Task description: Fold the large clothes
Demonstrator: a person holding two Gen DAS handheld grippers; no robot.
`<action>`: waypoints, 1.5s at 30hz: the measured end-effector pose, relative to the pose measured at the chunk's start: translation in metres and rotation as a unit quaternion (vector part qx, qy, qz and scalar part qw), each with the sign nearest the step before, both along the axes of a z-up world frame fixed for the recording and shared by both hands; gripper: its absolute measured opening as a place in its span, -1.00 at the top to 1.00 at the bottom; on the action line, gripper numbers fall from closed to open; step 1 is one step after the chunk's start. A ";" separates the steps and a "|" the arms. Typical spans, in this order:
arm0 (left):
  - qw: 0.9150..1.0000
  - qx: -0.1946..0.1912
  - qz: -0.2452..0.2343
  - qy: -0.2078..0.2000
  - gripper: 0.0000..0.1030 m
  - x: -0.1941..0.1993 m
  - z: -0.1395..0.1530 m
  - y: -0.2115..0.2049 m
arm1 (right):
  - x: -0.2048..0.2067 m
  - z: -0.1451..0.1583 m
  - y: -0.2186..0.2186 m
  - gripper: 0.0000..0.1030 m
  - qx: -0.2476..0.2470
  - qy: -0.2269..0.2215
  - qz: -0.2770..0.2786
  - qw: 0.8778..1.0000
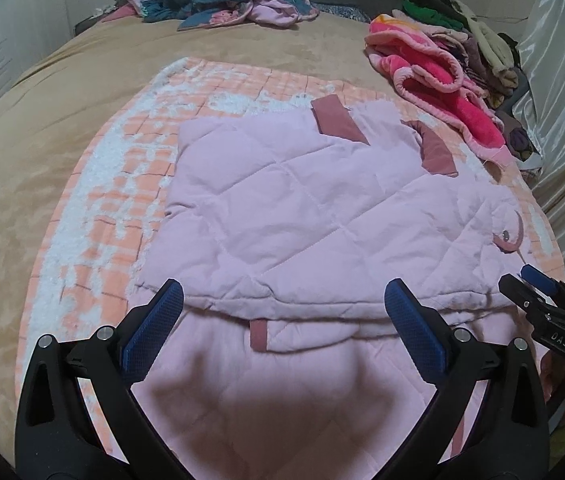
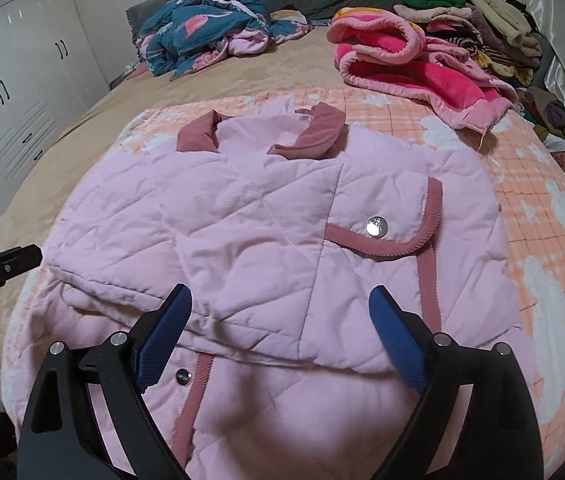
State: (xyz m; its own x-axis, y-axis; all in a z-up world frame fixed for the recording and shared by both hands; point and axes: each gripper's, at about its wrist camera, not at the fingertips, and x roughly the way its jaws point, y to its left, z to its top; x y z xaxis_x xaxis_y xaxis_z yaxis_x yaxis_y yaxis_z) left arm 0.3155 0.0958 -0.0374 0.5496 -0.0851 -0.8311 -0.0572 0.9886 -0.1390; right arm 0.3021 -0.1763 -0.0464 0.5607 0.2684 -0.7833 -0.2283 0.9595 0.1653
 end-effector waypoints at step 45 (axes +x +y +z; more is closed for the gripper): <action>0.998 -0.016 -0.015 -0.053 -0.84 -0.078 0.065 -0.014 | -0.088 0.096 -0.026 -0.88 0.034 -0.096 -0.008 0.995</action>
